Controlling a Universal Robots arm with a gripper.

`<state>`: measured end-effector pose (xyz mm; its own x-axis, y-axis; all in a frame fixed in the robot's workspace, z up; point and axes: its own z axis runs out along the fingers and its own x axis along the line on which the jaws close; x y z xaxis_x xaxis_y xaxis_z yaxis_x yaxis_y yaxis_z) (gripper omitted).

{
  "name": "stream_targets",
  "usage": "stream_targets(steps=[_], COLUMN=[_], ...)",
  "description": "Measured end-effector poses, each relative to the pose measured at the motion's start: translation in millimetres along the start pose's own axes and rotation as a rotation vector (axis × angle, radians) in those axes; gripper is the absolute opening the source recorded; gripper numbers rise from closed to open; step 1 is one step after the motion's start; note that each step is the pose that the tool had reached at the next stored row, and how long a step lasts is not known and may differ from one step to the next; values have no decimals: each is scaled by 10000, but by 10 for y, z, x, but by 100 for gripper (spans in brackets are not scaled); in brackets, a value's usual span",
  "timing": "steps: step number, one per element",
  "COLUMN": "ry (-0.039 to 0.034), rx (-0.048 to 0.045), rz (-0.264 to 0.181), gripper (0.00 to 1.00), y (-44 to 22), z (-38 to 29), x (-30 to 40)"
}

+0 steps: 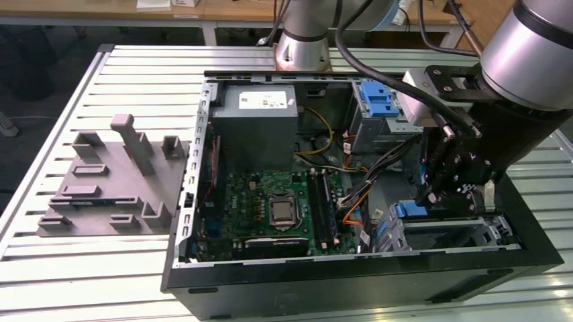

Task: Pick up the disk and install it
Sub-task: 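Insert the first disk wire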

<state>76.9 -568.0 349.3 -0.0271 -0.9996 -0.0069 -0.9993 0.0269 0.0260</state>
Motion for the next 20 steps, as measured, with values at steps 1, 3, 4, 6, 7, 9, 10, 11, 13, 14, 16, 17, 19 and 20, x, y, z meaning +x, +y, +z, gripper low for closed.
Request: stream_targets(steps=[1, 3, 4, 6, 7, 9, 10, 11, 13, 14, 16, 17, 19, 20], ry=[-1, -2, 0, 0, 0, 0, 0, 1, 1, 1, 0, 0, -2, -3], rx=[0, 0, 0, 0, 0, 0, 0, 0, 0, 1, 15, 31, 82, 115], rz=[0, 1, 0, 1, 0, 0, 0, -1, 0, 1, 0, -1, -1, -1], gripper=[11, 11, 11, 11, 11, 11, 11, 11, 11, 11, 11, 11, 11, 11], y=[-5, -61, -95, -174, -220, -286, -307, -318, -321, -321, -322, -322, -322, -323], z=[1, 0, -2, -3, -4, -6, -6, -7, -11, -16, -35, -51, -82, -94], x=[0, -1, -3, -4, -6, -8, -8, -9, -9, -8, -10, -12, -19, -22])
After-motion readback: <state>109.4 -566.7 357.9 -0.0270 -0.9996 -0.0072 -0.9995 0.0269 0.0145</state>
